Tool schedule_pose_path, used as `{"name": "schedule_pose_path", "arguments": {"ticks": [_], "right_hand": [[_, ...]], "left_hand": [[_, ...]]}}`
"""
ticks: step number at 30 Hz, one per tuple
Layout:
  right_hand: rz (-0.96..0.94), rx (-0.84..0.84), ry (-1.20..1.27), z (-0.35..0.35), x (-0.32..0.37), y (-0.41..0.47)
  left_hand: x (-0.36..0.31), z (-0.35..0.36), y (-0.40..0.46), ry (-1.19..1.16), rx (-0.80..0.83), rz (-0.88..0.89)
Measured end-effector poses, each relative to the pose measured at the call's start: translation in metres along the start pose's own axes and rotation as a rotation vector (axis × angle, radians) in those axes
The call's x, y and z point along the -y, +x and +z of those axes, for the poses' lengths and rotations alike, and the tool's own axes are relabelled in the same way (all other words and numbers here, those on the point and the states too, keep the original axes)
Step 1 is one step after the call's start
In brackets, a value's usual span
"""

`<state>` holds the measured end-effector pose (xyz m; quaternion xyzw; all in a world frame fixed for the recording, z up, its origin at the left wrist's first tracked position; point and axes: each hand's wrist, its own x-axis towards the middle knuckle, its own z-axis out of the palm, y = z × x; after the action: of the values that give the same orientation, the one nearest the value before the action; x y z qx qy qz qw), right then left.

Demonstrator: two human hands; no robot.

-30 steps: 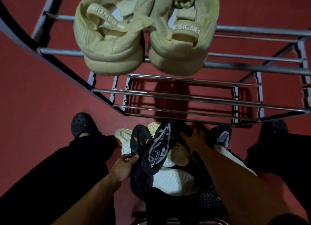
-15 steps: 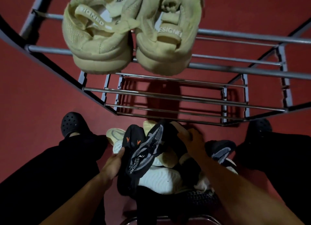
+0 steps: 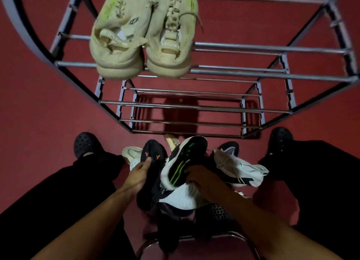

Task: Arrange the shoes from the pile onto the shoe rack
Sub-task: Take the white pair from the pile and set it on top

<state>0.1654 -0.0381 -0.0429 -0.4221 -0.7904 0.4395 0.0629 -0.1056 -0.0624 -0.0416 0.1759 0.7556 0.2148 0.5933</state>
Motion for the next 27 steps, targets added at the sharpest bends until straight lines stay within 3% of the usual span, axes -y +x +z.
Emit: {"name": "schedule_pose_path", "arguments": {"ticks": [2, 7, 10, 14, 17, 18, 22, 27], "right_hand": [[0.054, 0.062, 0.024, 0.009, 0.007, -0.004], [0.359, -0.237, 0.204, 0.036, -0.009, -0.01], [0.403, -0.264, 0.329, 0.035, 0.0, -0.001], [0.669, -0.023, 0.868, 0.036, 0.021, 0.022], [0.847, -0.024, 1.314, 0.044, 0.02, 0.033], [0.883, -0.057, 1.331, 0.045, 0.02, 0.035], [0.863, -0.176, 0.922, 0.044, 0.003, 0.027], [0.796, -0.538, 0.512, 0.009, -0.021, -0.004]], "left_hand": [[0.009, -0.002, 0.003, 0.03, 0.032, -0.017], [0.013, -0.001, 0.001, 0.191, 0.083, 0.039], [0.015, -0.004, 0.003, 0.288, 0.014, 0.066], [0.029, -0.011, 0.008, 0.445, -0.1, -0.08], [0.034, -0.016, 0.005, 0.13, -0.067, -0.256], [0.036, -0.019, 0.005, 0.094, -0.074, -0.287], [0.039, -0.02, 0.003, 0.138, 0.001, -0.256], [0.045, -0.015, -0.002, 0.125, 0.074, -0.196]]}}
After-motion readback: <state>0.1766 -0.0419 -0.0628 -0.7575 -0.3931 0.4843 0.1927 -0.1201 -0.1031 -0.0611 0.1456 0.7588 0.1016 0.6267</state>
